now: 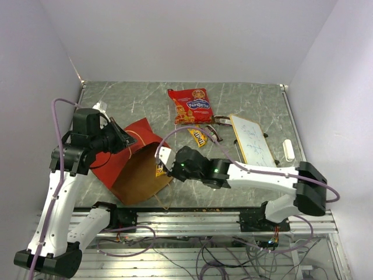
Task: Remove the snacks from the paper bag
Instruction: Take out the snack from the paper bag, then place the snack at the center of the board.
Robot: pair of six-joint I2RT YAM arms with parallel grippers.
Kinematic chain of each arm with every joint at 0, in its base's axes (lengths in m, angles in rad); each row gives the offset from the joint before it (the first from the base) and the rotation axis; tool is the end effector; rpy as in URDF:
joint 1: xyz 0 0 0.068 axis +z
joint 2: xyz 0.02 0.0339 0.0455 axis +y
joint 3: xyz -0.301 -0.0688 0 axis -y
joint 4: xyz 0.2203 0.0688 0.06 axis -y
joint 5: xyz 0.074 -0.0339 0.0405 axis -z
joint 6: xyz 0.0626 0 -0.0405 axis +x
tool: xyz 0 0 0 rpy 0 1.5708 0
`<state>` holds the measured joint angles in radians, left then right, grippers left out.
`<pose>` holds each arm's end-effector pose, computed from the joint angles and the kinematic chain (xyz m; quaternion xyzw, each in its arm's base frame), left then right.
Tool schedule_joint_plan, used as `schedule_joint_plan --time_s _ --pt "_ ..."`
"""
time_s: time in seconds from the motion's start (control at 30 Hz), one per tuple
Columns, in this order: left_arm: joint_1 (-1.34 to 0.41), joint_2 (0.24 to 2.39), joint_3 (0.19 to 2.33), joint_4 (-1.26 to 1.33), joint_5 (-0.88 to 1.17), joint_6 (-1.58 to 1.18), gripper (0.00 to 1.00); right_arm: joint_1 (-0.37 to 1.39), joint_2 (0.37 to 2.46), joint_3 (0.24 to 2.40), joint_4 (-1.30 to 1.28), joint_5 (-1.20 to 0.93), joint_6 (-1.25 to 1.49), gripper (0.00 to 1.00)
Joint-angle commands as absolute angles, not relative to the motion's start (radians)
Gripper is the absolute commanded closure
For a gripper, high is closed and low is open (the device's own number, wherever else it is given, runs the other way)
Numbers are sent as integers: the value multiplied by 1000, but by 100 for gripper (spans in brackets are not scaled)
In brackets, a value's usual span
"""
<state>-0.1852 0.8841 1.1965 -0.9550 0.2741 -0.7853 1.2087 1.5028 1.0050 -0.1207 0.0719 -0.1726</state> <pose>0.1225 -0.0402 0.3906 -0.2034 0.8643 -0.3149 0.3352 0.1221 0.3097 0.2822 -0.5531 0.6951 0.1991 0.4138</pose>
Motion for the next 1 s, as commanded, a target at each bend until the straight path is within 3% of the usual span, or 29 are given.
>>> schedule_joint_plan --time_s 0.0,0.3,0.6,0.77,0.97 --pt "-187 877 1167 -909 290 -788 93 1215 1354 974 -193 232 -62 100" --pt "-187 885 1132 -874 315 -801 93 1216 1223 927 -328 410 114 100" --pt "-186 930 1211 -935 296 -753 93 1201 1177 850 -180 636 165 100" --pt "-187 960 1238 -933 308 -764 93 1050 1227 877 -60 549 132 100" --pt "-187 949 1211 -903 325 -809 93 836 1443 1011 -20 366 169 100"
